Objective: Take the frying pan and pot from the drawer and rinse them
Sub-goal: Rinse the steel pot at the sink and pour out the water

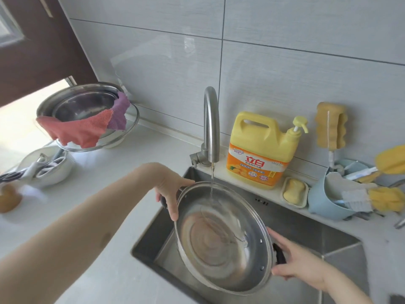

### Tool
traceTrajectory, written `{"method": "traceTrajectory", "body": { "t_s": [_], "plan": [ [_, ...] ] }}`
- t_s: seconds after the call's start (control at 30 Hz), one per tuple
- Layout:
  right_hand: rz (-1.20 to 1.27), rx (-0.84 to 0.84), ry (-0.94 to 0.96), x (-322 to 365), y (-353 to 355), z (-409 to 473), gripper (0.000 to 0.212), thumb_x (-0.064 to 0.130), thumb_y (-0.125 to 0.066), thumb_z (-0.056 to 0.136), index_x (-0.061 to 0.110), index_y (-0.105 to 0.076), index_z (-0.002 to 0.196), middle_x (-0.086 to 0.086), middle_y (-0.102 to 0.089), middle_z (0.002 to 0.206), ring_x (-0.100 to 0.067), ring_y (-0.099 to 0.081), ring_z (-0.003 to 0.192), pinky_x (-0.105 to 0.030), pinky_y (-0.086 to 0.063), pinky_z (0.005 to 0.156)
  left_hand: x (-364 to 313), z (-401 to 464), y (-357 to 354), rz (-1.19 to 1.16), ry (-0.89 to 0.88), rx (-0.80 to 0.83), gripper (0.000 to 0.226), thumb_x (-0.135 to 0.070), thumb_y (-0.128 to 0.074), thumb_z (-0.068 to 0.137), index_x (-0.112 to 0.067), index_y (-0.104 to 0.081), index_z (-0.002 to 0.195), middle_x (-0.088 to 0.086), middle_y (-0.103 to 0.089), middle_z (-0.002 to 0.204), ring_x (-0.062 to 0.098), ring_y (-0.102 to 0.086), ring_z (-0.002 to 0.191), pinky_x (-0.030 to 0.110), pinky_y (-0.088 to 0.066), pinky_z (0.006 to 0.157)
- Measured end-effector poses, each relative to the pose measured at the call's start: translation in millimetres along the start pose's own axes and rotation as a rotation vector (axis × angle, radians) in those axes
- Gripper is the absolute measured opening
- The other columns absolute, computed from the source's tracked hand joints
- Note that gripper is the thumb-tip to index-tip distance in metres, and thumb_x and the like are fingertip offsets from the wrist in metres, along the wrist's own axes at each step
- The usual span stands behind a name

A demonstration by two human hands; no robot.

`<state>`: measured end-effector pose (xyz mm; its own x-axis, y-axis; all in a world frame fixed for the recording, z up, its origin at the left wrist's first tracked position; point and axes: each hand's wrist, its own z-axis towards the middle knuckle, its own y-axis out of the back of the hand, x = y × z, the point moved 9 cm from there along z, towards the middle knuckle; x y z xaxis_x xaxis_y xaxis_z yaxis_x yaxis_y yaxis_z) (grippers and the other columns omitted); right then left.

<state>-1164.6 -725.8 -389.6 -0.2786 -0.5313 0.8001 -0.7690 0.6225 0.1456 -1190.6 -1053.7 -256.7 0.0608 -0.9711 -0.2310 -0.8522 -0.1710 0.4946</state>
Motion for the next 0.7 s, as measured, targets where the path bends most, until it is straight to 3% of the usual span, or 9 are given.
{"method": "traceTrajectory", "body": {
  "t_s": [0.1,0.17,0.2,0.27,0.37,0.43,0.5,0.6,0.7],
  "plan": [
    [0.080,-0.166,0.118,10,-21,6,0.115,-0.008,-0.084,0.061,0.049,-0.028,0.144,0.023,-0.048,0.137,-0.002,-0.066,0.095,-0.023,-0.053,0.076,-2,-27,16,0.132,0.004,-0.189,0.131,-0.034,-0.093,0.059,-0.058,0.003,0.145,0.002,-0.037,0.132,0.021,-0.059,0.096,0.042,-0.053,0.087],
    [0.056,-0.300,0.178,15,-25,9,0.124,0.006,-0.093,0.053,0.057,-0.024,0.143,0.026,-0.051,0.136,-0.001,-0.060,0.113,-0.027,-0.053,0.092,1,-40,21,0.198,-0.023,-0.392,0.137,-0.036,-0.094,0.054,-0.064,0.010,0.138,-0.003,-0.033,0.114,0.026,-0.055,0.095,0.041,-0.050,0.082],
    [0.043,-0.373,0.213,20,-24,8,0.126,0.010,-0.095,0.052,0.059,-0.022,0.142,0.027,-0.051,0.134,-0.003,-0.059,0.111,-0.025,-0.051,0.094,3,-46,21,0.226,-0.042,-0.497,0.138,-0.037,-0.093,0.055,-0.063,0.013,0.138,-0.003,-0.032,0.110,0.023,-0.053,0.090,0.037,-0.048,0.078],
    [-0.061,-0.534,0.294,38,-12,0,0.127,0.005,-0.093,0.054,0.050,-0.019,0.146,0.017,-0.047,0.125,0.006,-0.054,0.098,-0.008,-0.044,0.086,12,-54,15,0.267,-0.074,-0.689,0.137,-0.042,-0.091,0.059,-0.057,0.017,0.143,-0.005,-0.031,0.111,0.016,-0.049,0.083,0.031,-0.045,0.074],
    [-0.290,-0.623,0.410,83,11,-16,0.130,0.008,-0.093,0.056,0.042,-0.013,0.152,0.015,-0.038,0.124,0.014,-0.046,0.101,0.003,-0.031,0.087,40,-45,-8,0.090,-0.100,-0.830,0.135,-0.047,-0.088,0.061,-0.056,0.018,0.145,-0.005,-0.031,0.115,0.012,-0.053,0.077,0.032,-0.049,0.076],
    [-0.396,-0.531,0.397,115,21,-23,0.122,0.015,-0.091,0.062,0.048,-0.012,0.149,0.025,-0.032,0.127,-0.002,-0.050,0.103,0.001,-0.033,0.086,60,-29,-27,-0.113,-0.105,-0.829,0.137,-0.047,-0.090,0.058,-0.061,0.017,0.142,-0.006,-0.033,0.116,0.012,-0.056,0.076,0.036,-0.052,0.080],
    [-0.537,-0.425,0.340,141,32,-28,0.117,0.023,-0.089,0.066,0.052,-0.010,0.148,0.024,-0.031,0.124,-0.012,-0.053,0.096,-0.005,-0.040,0.083,67,-10,-45,-0.301,-0.133,-0.781,0.139,-0.049,-0.092,0.052,-0.065,0.015,0.139,-0.009,-0.034,0.117,0.008,-0.055,0.086,0.032,-0.050,0.088],
    [-0.688,-0.301,0.273,181,42,-39,0.116,0.034,-0.090,0.064,0.057,-0.009,0.145,0.013,-0.034,0.118,-0.009,-0.055,0.081,-0.015,-0.046,0.082,61,12,-66,-0.486,-0.199,-0.647,0.141,-0.053,-0.094,0.047,-0.067,0.012,0.139,-0.016,-0.035,0.129,0.007,-0.045,0.118,0.029,-0.036,0.106],
    [-0.770,-0.222,0.181,195,54,-47,0.116,0.049,-0.089,0.056,0.066,-0.012,0.141,0.014,-0.041,0.113,-0.005,-0.054,0.091,-0.022,-0.046,0.088,47,25,-77,-0.528,-0.278,-0.460,0.139,-0.055,-0.094,0.046,-0.065,0.007,0.142,-0.021,-0.023,0.154,0.008,-0.025,0.143,0.041,-0.022,0.120]
  ]
}}
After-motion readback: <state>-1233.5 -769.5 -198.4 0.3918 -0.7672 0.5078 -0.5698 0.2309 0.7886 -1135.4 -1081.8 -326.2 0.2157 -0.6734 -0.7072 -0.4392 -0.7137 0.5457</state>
